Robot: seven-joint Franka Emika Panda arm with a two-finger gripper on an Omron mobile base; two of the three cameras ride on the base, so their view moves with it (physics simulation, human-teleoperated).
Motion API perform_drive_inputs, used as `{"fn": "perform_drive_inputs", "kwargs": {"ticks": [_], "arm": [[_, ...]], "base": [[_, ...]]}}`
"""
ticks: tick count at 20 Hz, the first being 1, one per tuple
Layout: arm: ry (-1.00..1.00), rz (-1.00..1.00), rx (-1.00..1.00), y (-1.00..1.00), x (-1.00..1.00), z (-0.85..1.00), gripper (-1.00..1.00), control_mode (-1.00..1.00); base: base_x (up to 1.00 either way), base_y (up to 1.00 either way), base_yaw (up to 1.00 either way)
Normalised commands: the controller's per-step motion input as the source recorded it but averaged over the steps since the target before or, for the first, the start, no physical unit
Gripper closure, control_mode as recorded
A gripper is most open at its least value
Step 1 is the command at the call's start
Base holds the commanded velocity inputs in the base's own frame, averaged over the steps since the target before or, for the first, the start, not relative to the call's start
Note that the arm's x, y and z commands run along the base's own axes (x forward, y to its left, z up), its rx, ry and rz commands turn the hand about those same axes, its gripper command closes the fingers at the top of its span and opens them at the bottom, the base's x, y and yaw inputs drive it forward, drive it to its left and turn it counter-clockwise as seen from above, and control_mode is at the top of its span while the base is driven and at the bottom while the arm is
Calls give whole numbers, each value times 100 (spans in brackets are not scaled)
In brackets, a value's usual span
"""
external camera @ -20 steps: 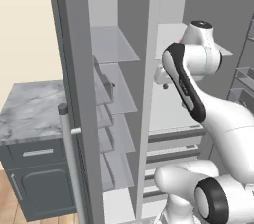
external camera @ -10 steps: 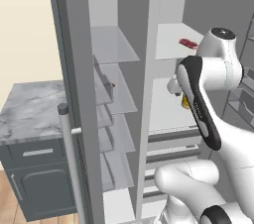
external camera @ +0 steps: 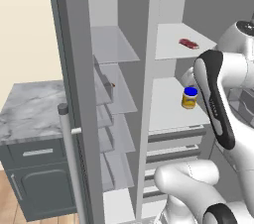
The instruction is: There's a steak in the fridge that needs to be moved to the freezer for freezing. Pick up the steak from the fridge, place it on any shelf in the freezer, and close the fridge and freezer doors when done.
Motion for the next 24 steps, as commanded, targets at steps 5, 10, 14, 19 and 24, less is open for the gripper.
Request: {"fn": "perform_drive_inputs", "kwargs": {"ticks": [5,10,14,19,24], "arm": [[-17,0,0,-25,3,39,-100,-100],[-15,-4,0,-8,20,24,-100,-100],[0,-11,0,-23,28,24,-100,-100],[-3,-7,0,-34,36,5,-100,-100],[-4,0,1,-45,51,0,-100,-100]], "base": [[0,0,0],[0,0,0],[0,0,0],[0,0,0],[0,0,0]]}}
